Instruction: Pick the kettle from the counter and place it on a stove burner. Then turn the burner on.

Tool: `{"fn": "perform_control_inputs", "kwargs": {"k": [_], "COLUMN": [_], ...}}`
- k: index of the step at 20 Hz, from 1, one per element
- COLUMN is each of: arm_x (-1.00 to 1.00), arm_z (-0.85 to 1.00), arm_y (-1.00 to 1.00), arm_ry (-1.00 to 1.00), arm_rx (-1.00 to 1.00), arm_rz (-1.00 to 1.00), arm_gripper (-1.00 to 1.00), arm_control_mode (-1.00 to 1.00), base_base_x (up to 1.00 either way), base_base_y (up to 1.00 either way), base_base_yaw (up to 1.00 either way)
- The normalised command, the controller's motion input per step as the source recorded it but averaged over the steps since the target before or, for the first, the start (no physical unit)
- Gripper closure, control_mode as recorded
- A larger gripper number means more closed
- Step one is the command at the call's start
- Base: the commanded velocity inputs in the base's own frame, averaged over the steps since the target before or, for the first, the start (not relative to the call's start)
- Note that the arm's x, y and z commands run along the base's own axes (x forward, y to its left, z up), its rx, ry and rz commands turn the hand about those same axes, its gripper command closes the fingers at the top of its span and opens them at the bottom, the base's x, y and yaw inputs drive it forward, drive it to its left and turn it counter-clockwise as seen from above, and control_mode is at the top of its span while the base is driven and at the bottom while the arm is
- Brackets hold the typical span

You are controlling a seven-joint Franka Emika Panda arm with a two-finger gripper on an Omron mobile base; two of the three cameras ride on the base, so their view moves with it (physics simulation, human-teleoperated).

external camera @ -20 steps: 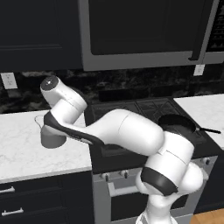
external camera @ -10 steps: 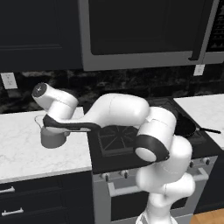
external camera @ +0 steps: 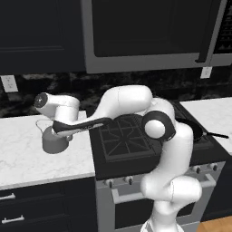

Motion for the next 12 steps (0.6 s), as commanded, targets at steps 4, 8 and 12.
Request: {"fn": "perform_control_inputs", "kwargs": {"k": [4,8,12], "arm_x": [0.37,0.31,0.45], "arm_z": [-0.01,0.00,0.00], "arm_y": [0.42,0.45,0.45], "arm_ry": [0.06,0.11,0.14], "arm_rx": [-0.11,-0.07,-0.07], "arm_rz": [0.00,0.00,0.00], "arm_gripper": [-1.00,-1.00,-1.00], "arm_control_mode": [-1.00,-1.00,-1.00], "base_base_x": [0.00,0.00,0.00], "base_base_y": [0.00,0.00,0.00], "base_base_yaw": [0.00,0.00,0.00]}}
